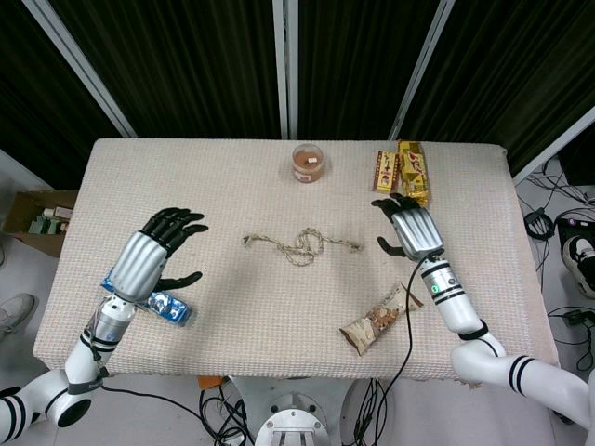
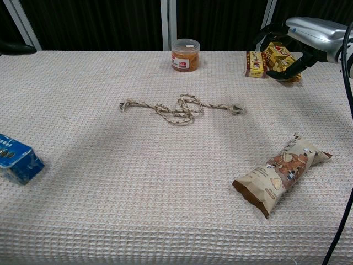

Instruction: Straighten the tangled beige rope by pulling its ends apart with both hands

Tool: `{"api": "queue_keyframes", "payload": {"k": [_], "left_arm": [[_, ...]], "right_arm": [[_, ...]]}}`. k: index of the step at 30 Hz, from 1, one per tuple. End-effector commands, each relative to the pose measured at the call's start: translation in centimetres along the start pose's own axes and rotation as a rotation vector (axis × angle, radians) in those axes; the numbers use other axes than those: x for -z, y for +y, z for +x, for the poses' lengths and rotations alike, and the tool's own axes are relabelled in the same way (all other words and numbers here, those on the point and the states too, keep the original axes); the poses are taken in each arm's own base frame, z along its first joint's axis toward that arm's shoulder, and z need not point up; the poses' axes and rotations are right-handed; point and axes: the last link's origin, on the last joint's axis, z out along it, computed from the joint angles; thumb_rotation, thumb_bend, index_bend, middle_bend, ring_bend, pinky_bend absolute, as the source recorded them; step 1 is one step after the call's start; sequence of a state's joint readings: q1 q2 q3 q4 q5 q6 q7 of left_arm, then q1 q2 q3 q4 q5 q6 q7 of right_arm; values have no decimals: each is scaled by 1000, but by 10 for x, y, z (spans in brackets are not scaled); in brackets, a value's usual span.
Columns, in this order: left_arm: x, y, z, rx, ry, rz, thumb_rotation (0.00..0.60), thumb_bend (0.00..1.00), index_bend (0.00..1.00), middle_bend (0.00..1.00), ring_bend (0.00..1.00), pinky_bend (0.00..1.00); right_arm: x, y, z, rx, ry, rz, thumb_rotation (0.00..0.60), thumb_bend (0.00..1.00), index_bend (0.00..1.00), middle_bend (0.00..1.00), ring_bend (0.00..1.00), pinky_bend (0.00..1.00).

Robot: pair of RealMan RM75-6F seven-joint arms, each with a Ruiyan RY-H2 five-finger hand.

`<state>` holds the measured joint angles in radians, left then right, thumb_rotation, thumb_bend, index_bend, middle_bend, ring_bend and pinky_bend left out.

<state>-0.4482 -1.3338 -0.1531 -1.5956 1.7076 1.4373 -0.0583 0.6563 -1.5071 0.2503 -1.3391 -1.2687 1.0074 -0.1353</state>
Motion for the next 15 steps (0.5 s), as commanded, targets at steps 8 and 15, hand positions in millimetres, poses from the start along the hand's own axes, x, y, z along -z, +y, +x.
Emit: {"api": "queue_keyframes", "payload": {"k": [8,15], "left_arm": [[4,-6,-7,-37,-61,47,600,24,264,209,170,197],[9,-12,-14,-60,-126,116,600,23,264,209,170,197]], "right_arm": [[-5,-8,-5,4,-22,18,600,274,222,296,128,236],[-25,-36,-24,80,-96,16,600,197,248,305,129,250]]}}
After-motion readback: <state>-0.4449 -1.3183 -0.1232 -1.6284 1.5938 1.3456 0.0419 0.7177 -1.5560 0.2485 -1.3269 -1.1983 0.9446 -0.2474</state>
